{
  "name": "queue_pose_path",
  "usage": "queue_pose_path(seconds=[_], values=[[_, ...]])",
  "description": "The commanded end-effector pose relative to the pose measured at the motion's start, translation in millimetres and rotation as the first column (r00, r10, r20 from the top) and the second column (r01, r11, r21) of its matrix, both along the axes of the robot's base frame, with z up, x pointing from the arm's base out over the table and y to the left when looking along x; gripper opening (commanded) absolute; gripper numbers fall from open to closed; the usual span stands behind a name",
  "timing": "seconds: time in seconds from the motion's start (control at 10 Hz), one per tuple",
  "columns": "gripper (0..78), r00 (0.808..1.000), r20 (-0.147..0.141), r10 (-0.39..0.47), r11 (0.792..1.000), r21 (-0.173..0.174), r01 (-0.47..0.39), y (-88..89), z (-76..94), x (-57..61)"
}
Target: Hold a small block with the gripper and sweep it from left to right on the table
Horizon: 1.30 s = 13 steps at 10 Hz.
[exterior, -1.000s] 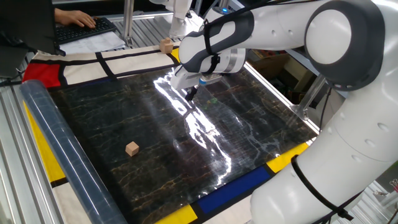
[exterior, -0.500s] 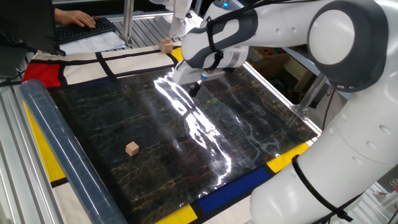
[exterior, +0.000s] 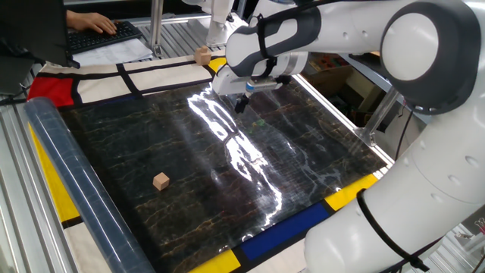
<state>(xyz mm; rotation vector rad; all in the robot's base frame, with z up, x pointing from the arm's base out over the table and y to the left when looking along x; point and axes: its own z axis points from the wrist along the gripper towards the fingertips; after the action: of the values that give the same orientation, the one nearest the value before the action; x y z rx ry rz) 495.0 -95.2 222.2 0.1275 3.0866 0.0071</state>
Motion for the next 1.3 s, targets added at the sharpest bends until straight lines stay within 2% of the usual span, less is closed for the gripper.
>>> queue_pose_path(seconds=[0.1,0.4,0.8,1.0,1.1,1.3], values=[[1.1,1.000,0.013,0.017,1.000,-0.004,-0.017,1.6,6.8,-1.4],[1.1,0.999,0.023,0.038,0.999,0.000,-0.038,4.8,12.3,-3.9],[1.1,1.000,-0.001,0.031,0.999,0.016,-0.031,9.5,20.2,-8.1],[1.1,1.000,0.005,0.026,0.999,0.020,-0.027,11.2,22.8,-9.4],[1.1,0.999,0.000,0.038,0.999,0.031,-0.038,11.7,23.5,-9.8],[1.1,0.999,-0.005,0.054,0.998,0.030,-0.053,11.6,23.6,-9.9]])
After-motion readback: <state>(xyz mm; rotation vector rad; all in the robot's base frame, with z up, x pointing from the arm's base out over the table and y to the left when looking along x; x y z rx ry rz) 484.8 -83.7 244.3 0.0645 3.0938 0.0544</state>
